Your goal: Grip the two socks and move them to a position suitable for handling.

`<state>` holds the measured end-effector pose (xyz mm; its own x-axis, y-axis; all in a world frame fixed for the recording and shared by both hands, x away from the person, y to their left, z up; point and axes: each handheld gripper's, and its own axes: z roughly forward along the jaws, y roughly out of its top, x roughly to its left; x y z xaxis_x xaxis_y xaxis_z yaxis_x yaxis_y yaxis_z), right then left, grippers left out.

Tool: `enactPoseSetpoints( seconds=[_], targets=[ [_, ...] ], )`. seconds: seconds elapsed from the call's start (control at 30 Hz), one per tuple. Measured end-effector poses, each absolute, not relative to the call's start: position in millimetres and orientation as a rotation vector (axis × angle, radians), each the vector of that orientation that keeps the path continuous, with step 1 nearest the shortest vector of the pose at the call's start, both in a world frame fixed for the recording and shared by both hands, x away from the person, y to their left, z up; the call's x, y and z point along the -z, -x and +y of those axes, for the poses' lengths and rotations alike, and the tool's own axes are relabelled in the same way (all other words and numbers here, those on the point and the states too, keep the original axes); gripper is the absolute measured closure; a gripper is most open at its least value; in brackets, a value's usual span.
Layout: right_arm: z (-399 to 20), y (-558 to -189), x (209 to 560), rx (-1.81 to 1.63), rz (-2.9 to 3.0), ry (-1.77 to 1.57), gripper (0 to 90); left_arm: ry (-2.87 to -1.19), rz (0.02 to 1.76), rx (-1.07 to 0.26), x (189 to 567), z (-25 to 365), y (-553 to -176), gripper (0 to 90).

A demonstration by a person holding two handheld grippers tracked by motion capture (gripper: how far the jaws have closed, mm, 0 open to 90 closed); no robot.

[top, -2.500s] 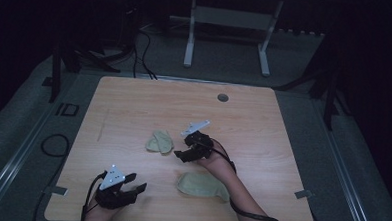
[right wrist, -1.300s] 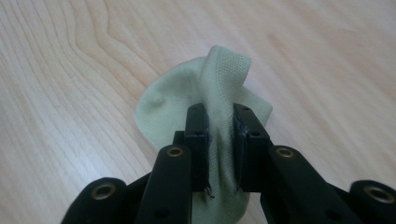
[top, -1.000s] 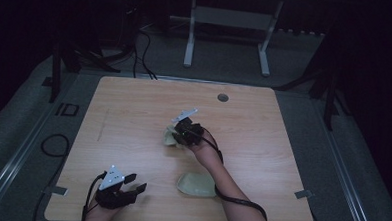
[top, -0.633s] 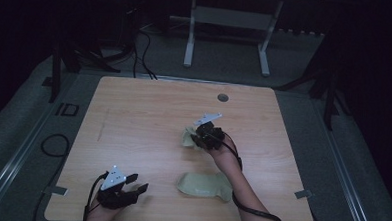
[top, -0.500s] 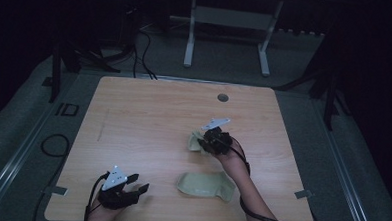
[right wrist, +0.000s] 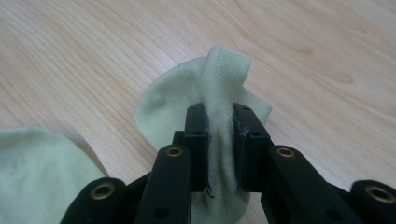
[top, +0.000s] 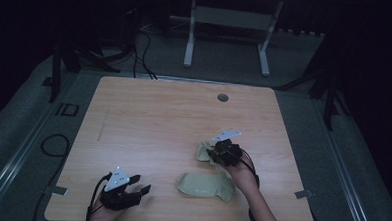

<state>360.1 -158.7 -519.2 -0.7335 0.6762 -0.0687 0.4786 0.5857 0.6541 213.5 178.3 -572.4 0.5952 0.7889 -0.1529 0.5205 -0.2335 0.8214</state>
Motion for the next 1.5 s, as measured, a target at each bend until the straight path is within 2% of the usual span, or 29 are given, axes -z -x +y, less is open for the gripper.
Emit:
enactPoseSetpoints(
  seconds=[0.47,0.6,0.7,0.83,0.87,1.0,1.13,1.23,1.27,1.33,1.47,1.5],
  targets=[
    [-141.5,-371.7,551.4,-0.852,2.533,-0.984,74.7,-1.915,1.035,-0.339,572.8,170.9,-220.2,43.3],
    [-138.7,-371.1,545.9,-0.815,2.594,-0.954,55.1,-1.922,1.027,-0.313,567.7,165.1,-231.0,39.7],
    [-141.0,-369.4,536.2,-0.819,2.609,-0.928,50.9,-1.927,1.014,-0.292,559.2,158.4,-243.5,37.9],
    [-147.6,-370.8,525.6,-0.845,2.594,-0.935,54.0,-1.938,0.977,-0.3,548.6,146.5,-259.4,37.2],
    [-152.9,-372.4,517.9,-0.856,2.579,-0.937,60.4,-1.947,0.944,-0.298,539.9,133.2,-273.6,37.2],
    [-156.4,-374.7,513.9,-0.875,2.581,-0.946,65.5,-1.974,0.913,-0.273,533.9,115.3,-293.1,37.2],
    [-156.1,-377.4,522.5,-0.863,2.616,-0.959,66.5,-2.018,0.909,-0.251,538.8,87.0,-324.9,37.3],
    [-155.8,-376.4,527.8,-0.847,2.646,-0.958,66.5,-2.036,0.905,-0.256,540.6,81.8,-329.9,37.3],
    [-154.9,-374.4,533.2,-0.801,2.67,-0.933,67.0,-2.091,0.902,-0.244,547.4,66.9,-344.0,38.9],
    [-154.9,-373.5,536.6,-0.773,2.679,-0.927,69.9,-2.113,0.895,-0.226,550.5,59.8,-350.5,39.6],
    [-155.6,-371.5,538.6,-0.764,2.679,-0.916,81.6,-2.165,0.869,-0.198,554.8,49.1,-359.0,44.8],
    [-155.6,-371.5,538.6,-0.764,2.679,-0.916,81.6,-2.165,0.869,-0.198,554.8,49.1,-359.0,47.0]
  ],
)
